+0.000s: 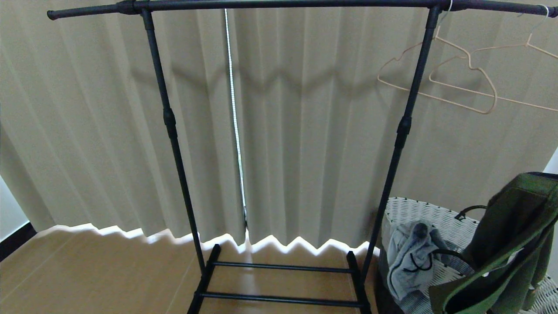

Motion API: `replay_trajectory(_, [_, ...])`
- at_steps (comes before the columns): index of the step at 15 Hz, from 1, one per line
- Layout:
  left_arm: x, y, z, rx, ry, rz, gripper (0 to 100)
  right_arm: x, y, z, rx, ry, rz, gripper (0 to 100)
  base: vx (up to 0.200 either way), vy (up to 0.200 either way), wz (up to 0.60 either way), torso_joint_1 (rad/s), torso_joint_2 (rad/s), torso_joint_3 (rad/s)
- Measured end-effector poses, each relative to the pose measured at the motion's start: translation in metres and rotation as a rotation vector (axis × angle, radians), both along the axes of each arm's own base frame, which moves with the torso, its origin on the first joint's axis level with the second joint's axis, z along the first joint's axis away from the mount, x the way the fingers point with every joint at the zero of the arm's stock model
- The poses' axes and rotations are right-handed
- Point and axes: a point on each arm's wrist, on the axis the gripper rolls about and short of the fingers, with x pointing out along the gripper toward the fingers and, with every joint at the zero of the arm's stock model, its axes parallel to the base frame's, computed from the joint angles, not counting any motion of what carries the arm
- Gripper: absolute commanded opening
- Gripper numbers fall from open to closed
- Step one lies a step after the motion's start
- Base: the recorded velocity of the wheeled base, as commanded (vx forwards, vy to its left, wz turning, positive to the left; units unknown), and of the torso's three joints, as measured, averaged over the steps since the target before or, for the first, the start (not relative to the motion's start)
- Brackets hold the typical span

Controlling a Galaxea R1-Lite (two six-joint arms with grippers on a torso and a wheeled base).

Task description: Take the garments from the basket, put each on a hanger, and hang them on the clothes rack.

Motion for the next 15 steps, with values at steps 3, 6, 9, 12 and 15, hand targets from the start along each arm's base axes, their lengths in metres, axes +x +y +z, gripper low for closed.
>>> replay_trajectory(3, [0.03,-0.001,0.051,-0.003,0.004,-0.097,100,0.014,0.011,0.008,0.041,0.021,0.046,0,0.0,0.0,0.0,0.0,0.0,0.0])
replay_trajectory(6, [0.089,-0.013,0.087,-0.001,0.057,-0.192,100,0.021,0.026,0.02,0.163,0.055,0.115,0,0.0,0.0,0.0,0.0,0.0,0.0])
replay_trajectory(9, [0.157,-0.051,0.096,0.012,0.114,-0.307,100,0.03,0.034,0.028,0.181,0.065,0.149,0,0.0,0.0,0.0,0.0,0.0,0.0])
replay_trajectory(12, [0.19,-0.113,0.085,0.011,0.152,-0.471,100,0.037,0.04,0.032,0.239,0.105,0.187,0,0.0,0.0,0.0,0.0,0.0,0.0])
replay_trajectory(15, [0.191,-0.18,0.062,0.027,0.247,-0.62,100,0.04,0.042,0.032,0.247,0.12,0.196,0,0.0,0.0,0.0,0.0,0.0,0.0])
